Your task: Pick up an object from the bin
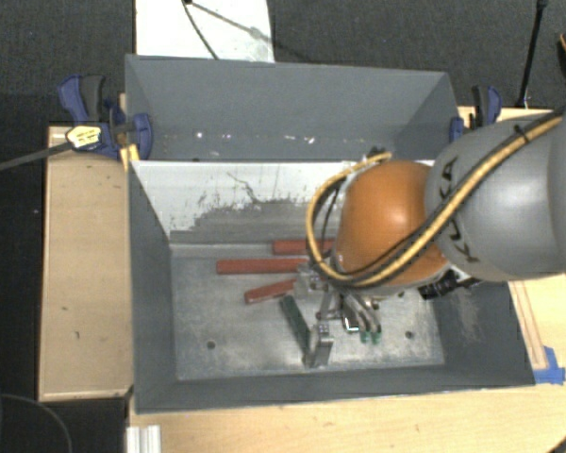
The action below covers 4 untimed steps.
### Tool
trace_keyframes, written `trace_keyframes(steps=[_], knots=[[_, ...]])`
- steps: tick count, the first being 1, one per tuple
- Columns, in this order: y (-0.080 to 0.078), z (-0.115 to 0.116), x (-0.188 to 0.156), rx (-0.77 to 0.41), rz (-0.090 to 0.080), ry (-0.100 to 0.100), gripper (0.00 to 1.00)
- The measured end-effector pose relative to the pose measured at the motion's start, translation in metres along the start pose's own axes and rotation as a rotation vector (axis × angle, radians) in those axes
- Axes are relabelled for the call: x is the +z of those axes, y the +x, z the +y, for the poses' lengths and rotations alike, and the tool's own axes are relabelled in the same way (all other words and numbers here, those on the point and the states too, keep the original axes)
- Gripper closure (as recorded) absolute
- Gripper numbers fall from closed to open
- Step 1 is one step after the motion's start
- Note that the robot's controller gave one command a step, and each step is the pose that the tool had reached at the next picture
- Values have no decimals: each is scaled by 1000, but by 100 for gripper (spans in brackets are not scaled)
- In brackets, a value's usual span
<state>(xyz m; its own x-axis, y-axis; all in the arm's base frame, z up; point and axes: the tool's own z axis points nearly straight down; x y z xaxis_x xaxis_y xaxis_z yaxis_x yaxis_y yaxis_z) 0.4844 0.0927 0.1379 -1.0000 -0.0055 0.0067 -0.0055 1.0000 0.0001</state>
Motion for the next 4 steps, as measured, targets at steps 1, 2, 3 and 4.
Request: trace_keyframes(steps=[1,2,3,4], knots=[[-50,2,71,30,-9,-2,0],[-52,2,65,36,-17,-3,100],[-46,15,45,-92,-13,-1,100],[-46,15,46,-88,-12,-1,0]])
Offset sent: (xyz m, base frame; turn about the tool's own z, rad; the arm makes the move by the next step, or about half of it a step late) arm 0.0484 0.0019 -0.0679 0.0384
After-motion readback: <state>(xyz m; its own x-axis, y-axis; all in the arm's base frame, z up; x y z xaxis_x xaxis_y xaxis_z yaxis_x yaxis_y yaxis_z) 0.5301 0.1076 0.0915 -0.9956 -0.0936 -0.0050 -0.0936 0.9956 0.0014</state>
